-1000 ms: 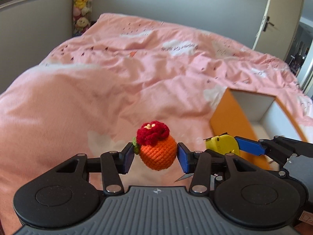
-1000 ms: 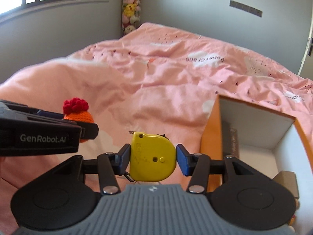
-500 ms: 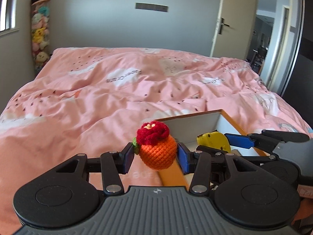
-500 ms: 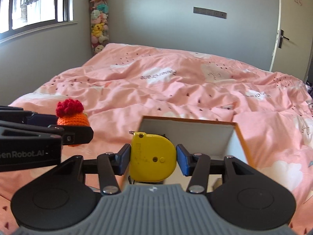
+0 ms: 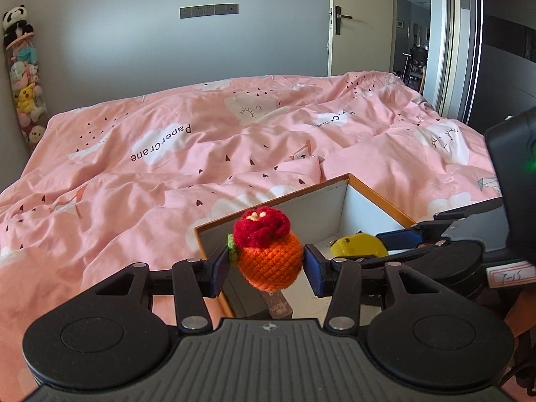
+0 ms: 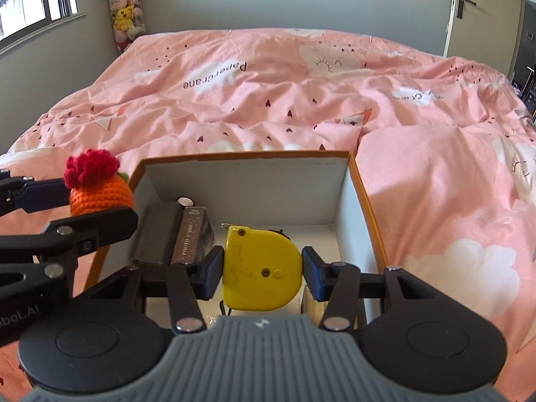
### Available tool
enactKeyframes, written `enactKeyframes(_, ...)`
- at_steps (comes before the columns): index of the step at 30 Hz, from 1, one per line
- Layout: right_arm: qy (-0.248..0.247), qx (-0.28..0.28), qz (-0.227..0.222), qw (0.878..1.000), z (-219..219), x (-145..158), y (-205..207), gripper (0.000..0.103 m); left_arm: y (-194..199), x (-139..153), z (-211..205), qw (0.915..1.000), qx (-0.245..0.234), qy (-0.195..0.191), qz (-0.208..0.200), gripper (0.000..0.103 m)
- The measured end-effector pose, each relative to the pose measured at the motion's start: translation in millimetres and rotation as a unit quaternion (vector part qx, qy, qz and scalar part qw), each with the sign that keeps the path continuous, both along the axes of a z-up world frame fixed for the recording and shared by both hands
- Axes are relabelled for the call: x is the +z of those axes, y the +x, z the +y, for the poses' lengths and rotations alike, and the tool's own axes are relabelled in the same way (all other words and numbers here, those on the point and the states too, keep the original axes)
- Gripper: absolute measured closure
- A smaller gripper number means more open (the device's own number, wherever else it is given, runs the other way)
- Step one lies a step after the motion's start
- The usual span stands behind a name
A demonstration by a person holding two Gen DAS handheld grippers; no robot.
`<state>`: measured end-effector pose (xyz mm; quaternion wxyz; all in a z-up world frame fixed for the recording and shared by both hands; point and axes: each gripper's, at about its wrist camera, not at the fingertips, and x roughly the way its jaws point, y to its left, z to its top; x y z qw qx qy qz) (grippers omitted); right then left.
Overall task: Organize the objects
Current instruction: 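Carry the tape measure and crocheted ball over the orange box with both grippers, then lower both items into the orange box and open both grippers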
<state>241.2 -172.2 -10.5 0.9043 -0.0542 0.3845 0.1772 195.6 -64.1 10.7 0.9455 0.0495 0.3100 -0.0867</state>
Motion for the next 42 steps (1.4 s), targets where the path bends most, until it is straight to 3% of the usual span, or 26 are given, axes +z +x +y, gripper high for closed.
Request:
enactKeyframes(7,0.017,-0.017,0.042,0.999,1,-20,31,0.051,23,-5,3,0.9997,-0.018,0.010,-0.010,0.050)
enactKeyframes(12,0.033,-0.026,0.071,0.997,1,-30,50,0.051,48,-6,11,0.9991,-0.037,-0.017,0.015,0.050)
enactKeyframes(16,0.047,-0.022,0.098,0.994,6,-40,64,0.051,62,-12,9,0.9990,-0.036,0.005,0.027,0.050)
enactKeyframes(23,0.030,0.012,0.145,0.989,24,-63,74,0.051,76,-21,16,0.9986,-0.027,0.000,0.046,0.050)
enactKeyframes(31,0.080,0.007,0.171,0.982,18,-67,75,0.048,81,-29,13,0.9977,-0.031,0.004,0.059,0.050)
enactKeyframes(35,0.090,-0.002,0.164,0.982,13,-61,71,0.046,82,-31,11,0.9975,-0.034,0.008,0.062,0.050)
enactKeyframes(39,0.072,-0.008,0.129,0.989,6,-46,59,0.057,81,-29,6,0.9968,-0.050,0.010,0.062,0.050)
enactKeyframes(42,0.031,-0.009,0.075,0.997,1,-30,46,0.064,83,-29,1,0.9953,-0.064,-0.002,0.073,0.050)
